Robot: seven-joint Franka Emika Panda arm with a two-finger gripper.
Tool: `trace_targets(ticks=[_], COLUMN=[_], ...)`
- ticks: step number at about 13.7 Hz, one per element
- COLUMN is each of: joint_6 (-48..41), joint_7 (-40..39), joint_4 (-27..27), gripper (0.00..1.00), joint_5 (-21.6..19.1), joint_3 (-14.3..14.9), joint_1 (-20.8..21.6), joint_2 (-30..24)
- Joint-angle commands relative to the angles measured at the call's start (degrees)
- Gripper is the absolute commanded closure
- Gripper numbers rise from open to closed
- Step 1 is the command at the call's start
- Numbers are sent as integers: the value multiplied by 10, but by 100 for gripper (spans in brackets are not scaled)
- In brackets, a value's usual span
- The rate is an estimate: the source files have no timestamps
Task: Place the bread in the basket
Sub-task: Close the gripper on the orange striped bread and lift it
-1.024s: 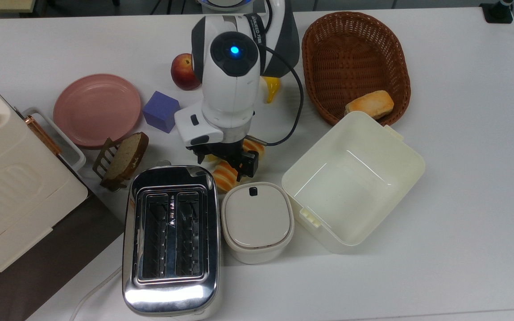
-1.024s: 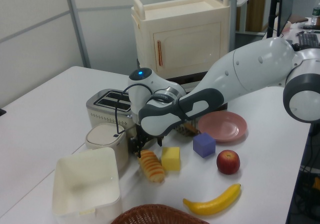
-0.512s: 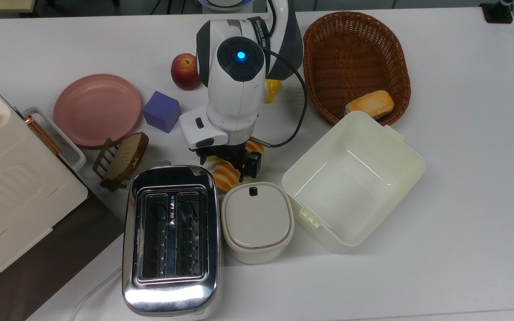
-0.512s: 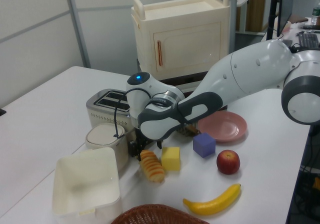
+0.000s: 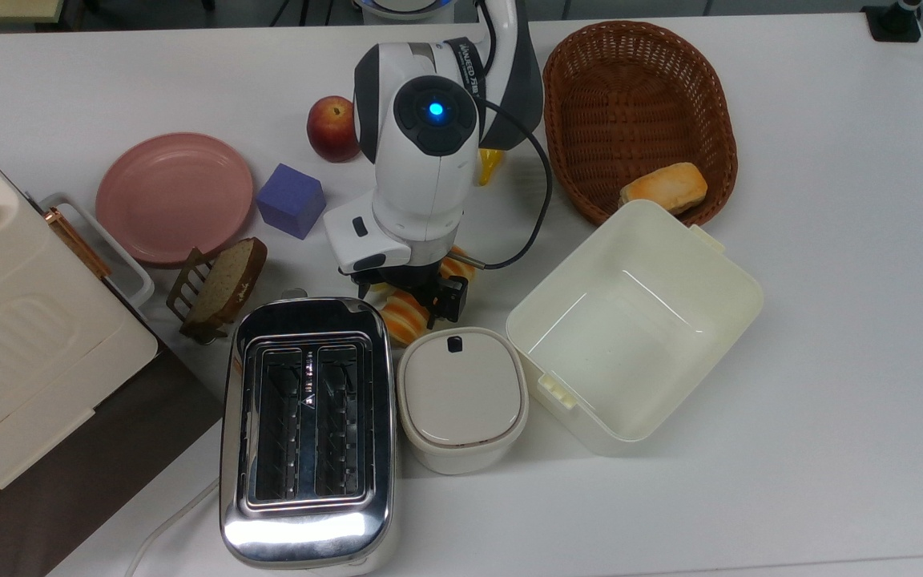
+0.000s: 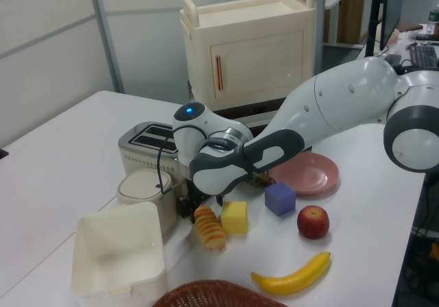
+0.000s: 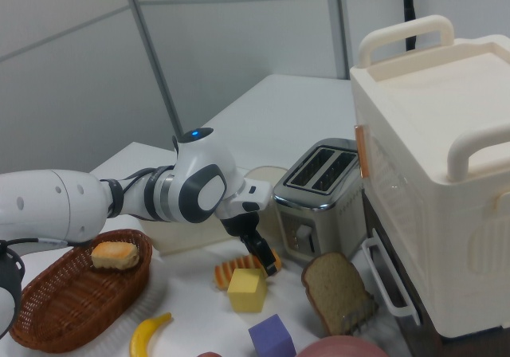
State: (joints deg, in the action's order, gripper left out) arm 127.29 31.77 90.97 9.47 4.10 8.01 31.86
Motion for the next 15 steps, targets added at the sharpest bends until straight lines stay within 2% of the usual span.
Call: trace_targets(ticks=[1,2,5,8,11,15], joint_6=[11,11,12,17,9,-17], joint_7=[12,12,13,14,13,13], joint_4=[0,0,0,0,24,24], gripper=[55,75,84,84,84,84], joint_5=[19,19,19,18,15,14], joint_3=[-2,-2,-2,-2,-10,-12], joint_1=[5,4,4,3,-13,-23], joint_2=[4,4,4,-2,-69,-105])
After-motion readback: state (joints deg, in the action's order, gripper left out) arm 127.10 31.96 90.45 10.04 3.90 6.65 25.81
